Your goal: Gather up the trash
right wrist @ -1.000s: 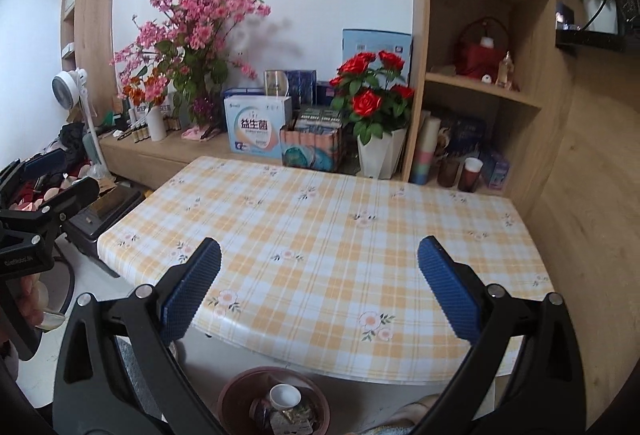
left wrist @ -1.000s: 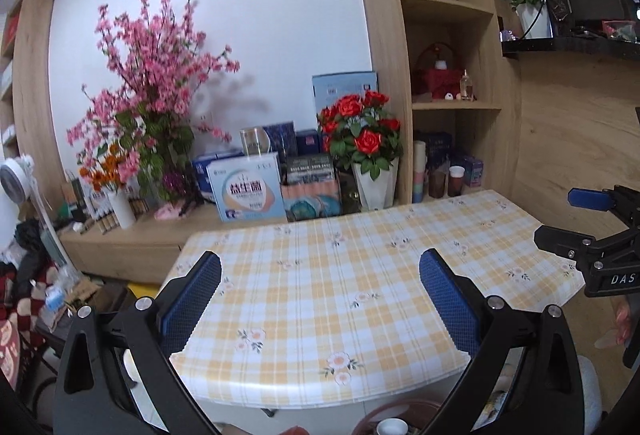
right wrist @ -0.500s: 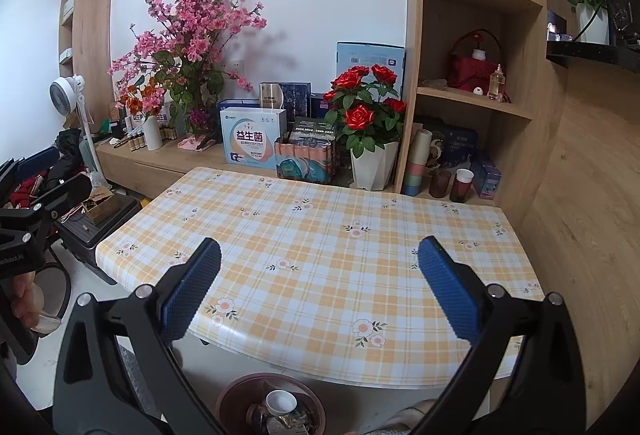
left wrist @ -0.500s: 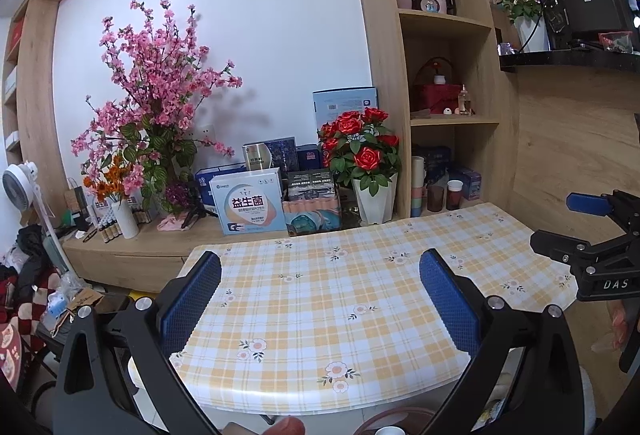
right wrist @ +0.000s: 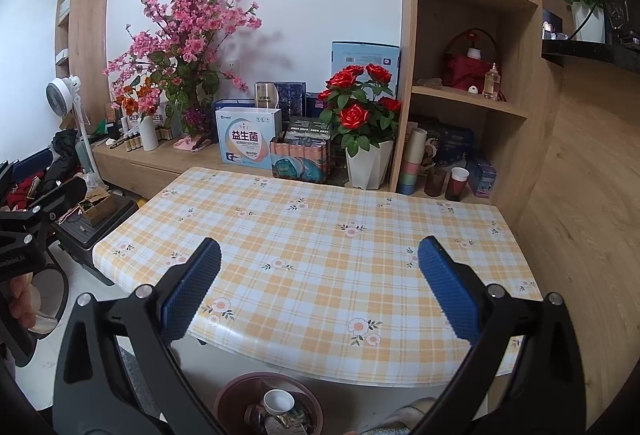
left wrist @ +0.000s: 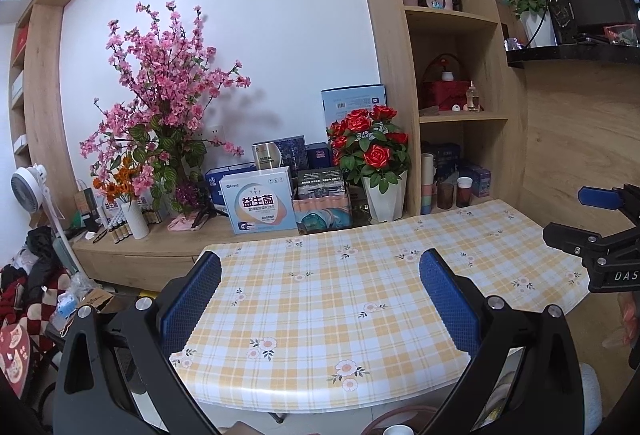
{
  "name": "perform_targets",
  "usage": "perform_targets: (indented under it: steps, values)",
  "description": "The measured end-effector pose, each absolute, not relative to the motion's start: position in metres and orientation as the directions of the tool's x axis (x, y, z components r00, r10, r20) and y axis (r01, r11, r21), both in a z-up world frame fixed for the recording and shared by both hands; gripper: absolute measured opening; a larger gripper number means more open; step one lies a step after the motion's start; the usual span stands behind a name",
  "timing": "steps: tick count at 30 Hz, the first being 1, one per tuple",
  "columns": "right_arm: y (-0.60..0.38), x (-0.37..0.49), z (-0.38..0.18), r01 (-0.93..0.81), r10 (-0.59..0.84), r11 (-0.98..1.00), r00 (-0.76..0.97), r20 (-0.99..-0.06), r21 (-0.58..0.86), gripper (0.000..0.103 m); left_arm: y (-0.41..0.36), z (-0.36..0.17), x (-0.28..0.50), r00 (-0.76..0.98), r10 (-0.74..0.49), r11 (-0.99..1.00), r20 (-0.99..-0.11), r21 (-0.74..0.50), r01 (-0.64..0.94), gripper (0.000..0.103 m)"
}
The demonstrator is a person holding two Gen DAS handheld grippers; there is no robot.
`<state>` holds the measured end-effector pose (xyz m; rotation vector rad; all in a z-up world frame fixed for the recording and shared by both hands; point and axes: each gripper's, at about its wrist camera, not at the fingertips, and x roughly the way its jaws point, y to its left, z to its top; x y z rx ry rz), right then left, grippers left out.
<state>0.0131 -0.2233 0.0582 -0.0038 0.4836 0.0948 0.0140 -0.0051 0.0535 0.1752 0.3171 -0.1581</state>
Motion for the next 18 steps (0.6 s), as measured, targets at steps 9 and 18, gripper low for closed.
perform_targets:
  steps: [9,18]
  values:
    - [-0.2272,0.0148,0.0537,-0.082,0.082,0.996,0.876,-0.476,0.019,0.097,-0.0068,0.0497,0.0146,0.935,-0.127,0.971,-0.331,0.152,0.185,0.097]
    - [-0.2271,0.015,0.0535,-0.081,0.081,0.997,0.875,-0.477,0.019,0.097,-0.0058,0.0475,0.0161,0.933,-0.111,0.972,-0.342,0.157,0.173,0.097]
